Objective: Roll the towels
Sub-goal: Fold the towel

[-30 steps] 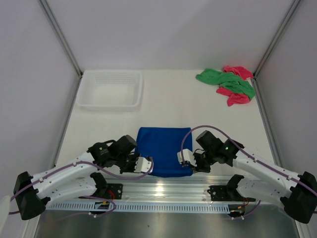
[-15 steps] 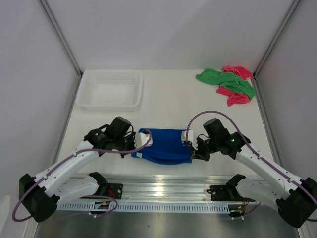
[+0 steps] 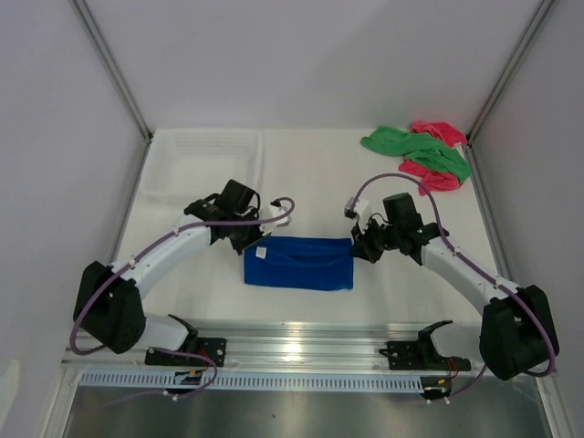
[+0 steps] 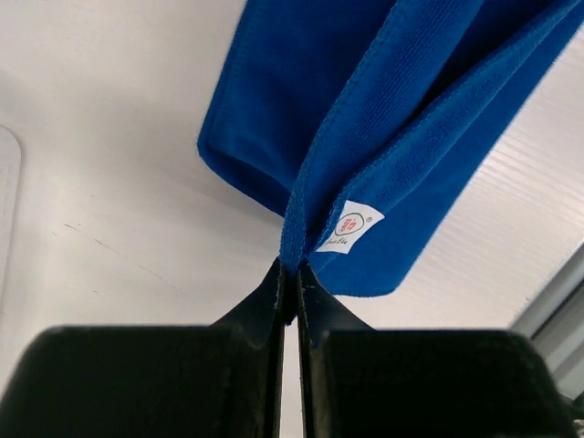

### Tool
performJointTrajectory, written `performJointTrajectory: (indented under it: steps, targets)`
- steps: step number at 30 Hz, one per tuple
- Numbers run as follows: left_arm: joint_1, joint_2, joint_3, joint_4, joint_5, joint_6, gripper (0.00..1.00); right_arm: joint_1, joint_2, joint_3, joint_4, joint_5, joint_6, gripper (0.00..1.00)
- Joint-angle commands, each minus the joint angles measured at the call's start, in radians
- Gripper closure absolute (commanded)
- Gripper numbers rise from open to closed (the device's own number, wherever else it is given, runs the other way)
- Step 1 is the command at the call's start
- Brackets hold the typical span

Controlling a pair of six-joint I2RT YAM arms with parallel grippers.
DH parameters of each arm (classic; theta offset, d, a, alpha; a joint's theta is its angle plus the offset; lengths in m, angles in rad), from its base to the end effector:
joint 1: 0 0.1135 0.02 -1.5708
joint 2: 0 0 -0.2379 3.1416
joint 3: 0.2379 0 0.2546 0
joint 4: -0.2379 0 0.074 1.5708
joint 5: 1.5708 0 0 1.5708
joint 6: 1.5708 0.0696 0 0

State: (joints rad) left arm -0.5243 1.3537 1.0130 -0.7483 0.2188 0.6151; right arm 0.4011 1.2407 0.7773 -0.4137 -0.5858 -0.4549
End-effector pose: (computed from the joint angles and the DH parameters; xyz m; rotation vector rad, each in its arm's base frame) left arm 0.2416 -0.1571 0.1939 1.4837 2.1843 -0.2602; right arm 0.2386 0.1430 0.1801 -1.2094 2.0334 0.6862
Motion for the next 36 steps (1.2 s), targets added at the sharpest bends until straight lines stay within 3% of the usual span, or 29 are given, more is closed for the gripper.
performJointTrajectory:
  steps: [1,26,31,36]
  targets:
    - [0.029,0.059,0.059,0.040,-0.024,-0.031,0.94,-0.036,0.046,0.057,0.064,0.015,0.045,1.00]
    - [0.067,0.269,0.087,0.170,-0.065,-0.080,0.88,-0.067,0.279,0.080,0.184,0.106,0.105,1.00]
    - [0.073,0.286,0.087,0.188,-0.067,-0.081,0.85,-0.071,0.299,0.096,0.194,0.133,0.116,0.94]
    - [0.075,0.306,0.090,0.201,-0.065,-0.090,0.73,-0.073,0.321,0.106,0.216,0.199,0.154,0.75]
